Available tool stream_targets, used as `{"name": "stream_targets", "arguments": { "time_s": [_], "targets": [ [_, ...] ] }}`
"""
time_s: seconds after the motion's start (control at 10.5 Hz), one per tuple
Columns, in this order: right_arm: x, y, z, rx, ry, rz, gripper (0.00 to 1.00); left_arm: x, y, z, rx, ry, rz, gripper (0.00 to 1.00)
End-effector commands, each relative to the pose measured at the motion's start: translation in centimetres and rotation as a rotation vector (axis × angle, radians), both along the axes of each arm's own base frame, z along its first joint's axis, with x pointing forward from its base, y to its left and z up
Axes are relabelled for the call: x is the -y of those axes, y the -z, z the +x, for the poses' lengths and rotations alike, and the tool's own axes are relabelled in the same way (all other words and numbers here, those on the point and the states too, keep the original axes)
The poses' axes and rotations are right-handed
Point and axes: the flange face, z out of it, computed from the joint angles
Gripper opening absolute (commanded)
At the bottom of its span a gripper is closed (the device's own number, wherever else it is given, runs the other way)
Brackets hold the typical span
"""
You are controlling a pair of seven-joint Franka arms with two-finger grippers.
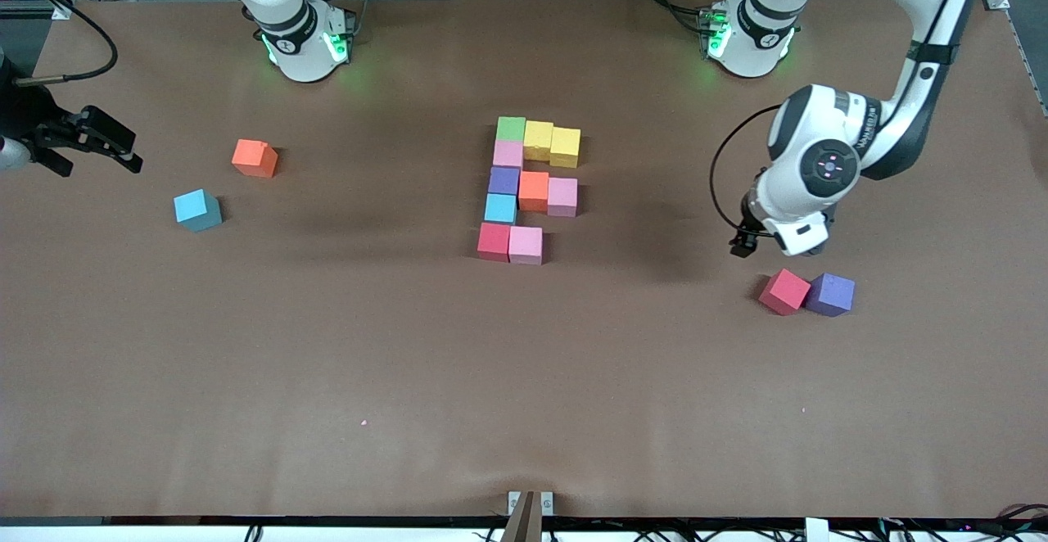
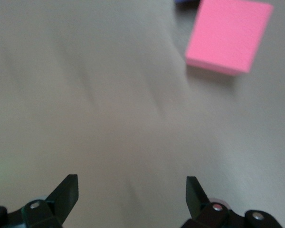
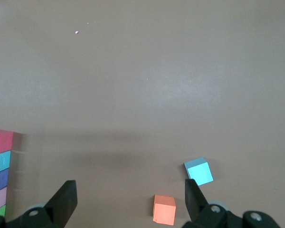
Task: Arrange 11 blocks into digit 3
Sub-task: 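Withdraw the left gripper toward the remaining red and purple cubes, then grasp the red cube beside the purple cube with the left gripper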
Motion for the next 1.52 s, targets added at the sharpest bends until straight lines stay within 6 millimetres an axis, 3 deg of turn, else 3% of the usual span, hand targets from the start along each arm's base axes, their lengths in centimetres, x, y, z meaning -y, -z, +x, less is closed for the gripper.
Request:
{"name": "stream_targets", "arguments": {
  "time_s": [0.0, 0.19, 0.48, 0.95, 1.14, 1.43],
  "targets": [
    [0.3, -0.3, -0.4, 0.006, -0.009, -0.011, 1.0, -4.4, 0.2, 0.3, -0.003, 0.069, 0.002, 1.0],
    [0.3, -0.3, -0.4, 0.005, -0.009, -0.011, 1.0, -7.4, -0.2, 1.5, 0.036, 0.177, -0.033, 1.0],
    [0.3, -0.3, -0.4, 0.006, -0.008, -0.011, 1.0, -8.0, 0.0, 4.6, 0.085, 0.344, -0.055, 1.0],
    [0.4, -0.3, -0.4, 0.008, -0.006, -0.011, 1.0, -8.1, 0.9, 11.1, 0.148, 0.334, -0.088, 1.0],
    [0.4, -0.3, -0.4, 0.006, -0.006, -0.011, 1.0, -7.8, 2.5, 11.9, 0.147, 0.333, -0.103, 1.0],
    [0.4, -0.2, -0.3, 0.006, -0.005, -0.011, 1.0, -8.5, 3.8, 11.6, 0.13, 0.366, -0.059, 1.0]
  ]
}}
